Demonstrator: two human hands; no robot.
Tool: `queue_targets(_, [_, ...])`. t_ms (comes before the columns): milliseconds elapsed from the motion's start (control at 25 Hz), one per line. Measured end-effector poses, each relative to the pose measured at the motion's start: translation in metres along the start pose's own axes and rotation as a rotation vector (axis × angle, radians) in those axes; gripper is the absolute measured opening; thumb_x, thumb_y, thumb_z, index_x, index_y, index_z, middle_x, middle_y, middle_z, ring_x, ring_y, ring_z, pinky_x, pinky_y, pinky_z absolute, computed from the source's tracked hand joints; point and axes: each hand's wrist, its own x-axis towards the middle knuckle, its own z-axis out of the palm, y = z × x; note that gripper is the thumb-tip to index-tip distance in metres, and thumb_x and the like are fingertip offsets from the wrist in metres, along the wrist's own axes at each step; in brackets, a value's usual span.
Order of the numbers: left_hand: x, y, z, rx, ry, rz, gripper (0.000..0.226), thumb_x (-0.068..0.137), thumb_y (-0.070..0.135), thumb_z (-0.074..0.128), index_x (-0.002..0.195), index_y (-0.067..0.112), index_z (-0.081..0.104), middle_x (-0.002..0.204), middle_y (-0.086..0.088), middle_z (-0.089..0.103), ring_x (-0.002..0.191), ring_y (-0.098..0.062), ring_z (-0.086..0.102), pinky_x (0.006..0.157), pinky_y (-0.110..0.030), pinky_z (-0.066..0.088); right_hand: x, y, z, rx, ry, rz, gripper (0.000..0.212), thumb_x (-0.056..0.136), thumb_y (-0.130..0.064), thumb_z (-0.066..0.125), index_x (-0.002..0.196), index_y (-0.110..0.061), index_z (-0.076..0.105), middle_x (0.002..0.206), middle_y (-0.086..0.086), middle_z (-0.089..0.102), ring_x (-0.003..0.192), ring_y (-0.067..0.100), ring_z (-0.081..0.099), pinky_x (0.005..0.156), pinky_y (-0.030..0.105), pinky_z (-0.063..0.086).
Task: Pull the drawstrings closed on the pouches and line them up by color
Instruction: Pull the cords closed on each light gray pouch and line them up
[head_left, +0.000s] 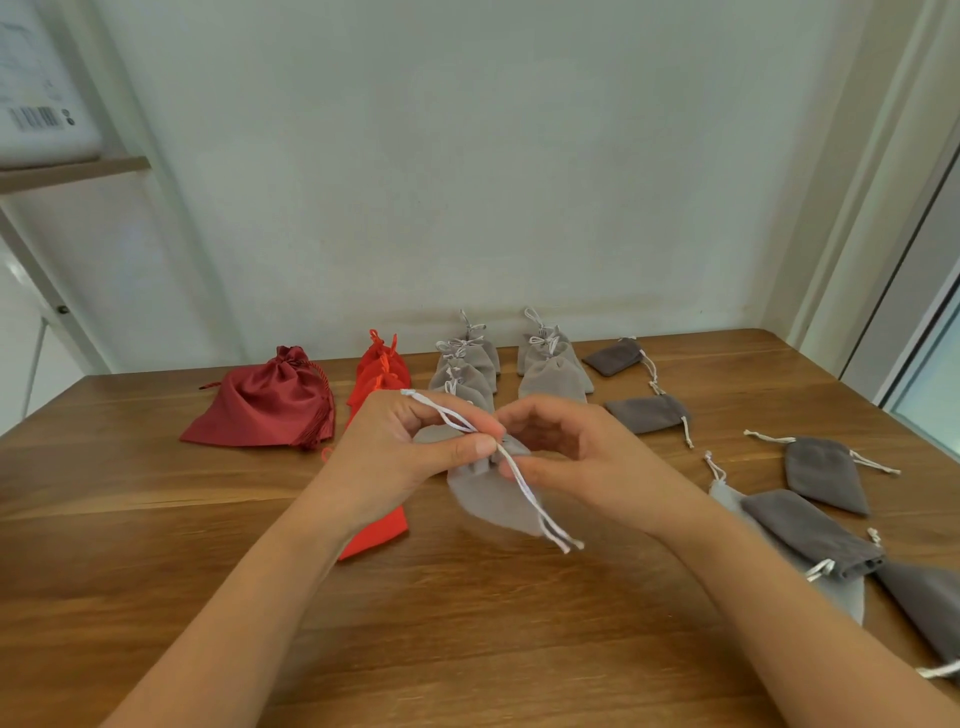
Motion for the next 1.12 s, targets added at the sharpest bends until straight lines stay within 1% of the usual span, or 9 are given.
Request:
queue_targets(120, [0.0,0.002,0.003,0.065,-0.03,-0.01,0.011,0.071,0.009,0.073,0.081,0.012,0.075,0.083,-0.003,0.075,0.084,-0.009,0.068,0.077,-0.015,0.049,-0.002,-0.001,0.001,-0.035,0.082,-0.029,0.014,0.085,-0.011,0.069,0.098,-0.015,0.067,0.093,-0.003,0.069,0.09,0.012,0.064,0.083,0.026,0.052])
queue_targets(200, [0.0,0.003,0.004,0.113,-0.016,-0.009,0.012,0.073,0.004,0.074,0.081,0.013,0.075,0.083,0.0,0.075,0.085,-0.007,0.068,0.078,-0.012,0.047,-0.003,-0.002,0.002,-0.105,0.141,-0.072,0.012,0.082,-0.008,0.069,0.089,-0.018,0.066,0.085,-0.007,0.066,0.082,0.006,0.061,0.076,0.017,0.048])
queue_targets(280, [-0.001,0.004,0.006,0.12,0.011,0.001,0.014,0.072,0.002,0.076,0.083,0.011,0.072,0.083,-0.003,0.074,0.084,-0.01,0.069,0.077,-0.012,0.048,-0.004,-0.005,0.004,-0.193,0.166,-0.114,0.015,0.079,-0.01,0.069,0.083,-0.022,0.061,0.079,-0.01,0.06,0.077,0.003,0.054,0.069,0.015,0.043])
queue_targets(520, [-0.003,0.003,0.013,0.202,0.083,0.091,0.021,0.071,0.0,0.078,0.08,0.006,0.06,0.078,-0.002,0.069,0.079,-0.014,0.065,0.077,-0.02,0.051,-0.003,-0.005,0.006,-0.283,0.199,-0.194,0.015,0.078,-0.019,0.066,0.078,-0.028,0.053,0.074,-0.008,0.053,0.07,0.005,0.046,0.063,0.027,0.042])
queue_targets(680, [-0.004,-0.002,0.017,0.298,0.187,0.133,0.022,0.075,0.001,0.073,0.075,0.016,0.057,0.072,0.007,0.061,0.068,-0.002,0.056,0.065,-0.013,0.043,-0.004,-0.007,0.011,-0.307,0.221,-0.247,0.014,0.077,-0.013,0.066,0.08,-0.021,0.055,0.073,-0.004,0.056,0.069,0.011,0.049,0.062,0.034,0.044])
queue_targets(800, [-0.004,-0.006,0.016,0.378,0.2,0.124,0.025,0.078,0.007,0.073,0.09,0.029,0.067,0.079,0.012,0.065,0.08,0.001,0.061,0.075,-0.009,0.042,-0.004,-0.007,0.013,-0.325,0.221,-0.255,0.013,0.079,-0.014,0.069,0.082,-0.017,0.057,0.074,-0.004,0.057,0.069,0.014,0.051,0.06,0.035,0.046])
queue_targets(880, [-0.004,-0.008,0.016,0.461,0.181,0.171,0.026,0.081,0.014,0.07,0.097,0.034,0.067,0.084,0.015,0.064,0.088,0.0,0.06,0.079,-0.008,0.04,-0.005,-0.006,0.012,-0.306,0.194,-0.256,0.011,0.08,-0.016,0.067,0.084,-0.016,0.057,0.076,-0.003,0.058,0.071,0.013,0.052,0.062,0.033,0.046])
queue_targets(1000, [-0.003,-0.013,0.011,0.473,0.174,0.264,0.013,0.079,0.023,0.065,0.09,0.03,0.067,0.085,0.01,0.063,0.088,-0.005,0.059,0.077,-0.011,0.041,-0.004,-0.006,0.011,-0.133,0.162,-0.186,0.006,0.089,-0.019,0.059,0.086,-0.014,0.06,0.078,-0.007,0.06,0.073,0.007,0.054,0.066,0.02,0.045])
queue_targets(1120, [-0.002,-0.016,0.009,0.476,0.21,0.337,0.008,0.081,0.021,0.067,0.087,0.025,0.067,0.084,0.008,0.063,0.086,-0.008,0.059,0.078,-0.015,0.043,0.001,-0.004,0.005,0.103,0.225,-0.032,0.016,0.09,-0.024,0.059,0.087,-0.01,0.065,0.078,-0.004,0.065,0.074,0.009,0.06,0.072,0.024,0.048])
